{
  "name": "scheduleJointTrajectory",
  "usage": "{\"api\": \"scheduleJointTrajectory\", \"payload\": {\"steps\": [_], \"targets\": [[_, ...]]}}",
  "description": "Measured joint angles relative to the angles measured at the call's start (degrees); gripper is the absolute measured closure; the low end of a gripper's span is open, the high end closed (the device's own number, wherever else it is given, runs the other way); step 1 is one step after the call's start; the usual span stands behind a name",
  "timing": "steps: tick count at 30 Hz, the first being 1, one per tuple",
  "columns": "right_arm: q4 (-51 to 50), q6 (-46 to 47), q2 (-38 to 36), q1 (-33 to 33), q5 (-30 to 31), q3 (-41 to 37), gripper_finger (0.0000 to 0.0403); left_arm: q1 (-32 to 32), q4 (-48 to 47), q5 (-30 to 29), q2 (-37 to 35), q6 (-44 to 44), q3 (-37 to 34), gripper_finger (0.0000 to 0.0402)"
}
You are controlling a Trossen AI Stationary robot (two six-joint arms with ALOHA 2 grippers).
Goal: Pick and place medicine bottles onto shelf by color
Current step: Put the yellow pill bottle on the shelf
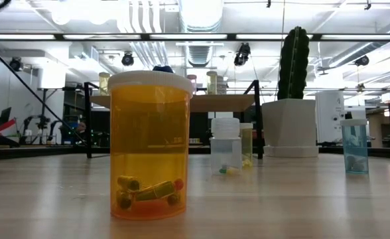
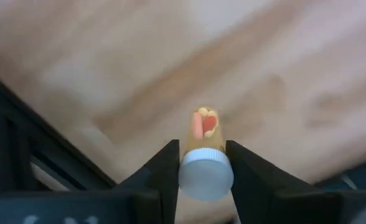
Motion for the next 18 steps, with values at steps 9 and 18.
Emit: {"api": "scheduleJointTrajectory", "payload": {"steps": [9, 18], "targets": [[0.1, -6.4, 0.0, -0.2, 2.9, 0.0, 0.0282, 8.4, -1.4, 0.5, -0.9, 14.6, 14.1, 0.0297], [2.4, -13.8, 0.0, -2.4, 2.9, 0.0, 0.0282, 21.1, -17.4, 5.1, 2.9, 37.2, 31.5, 0.0296]]}}
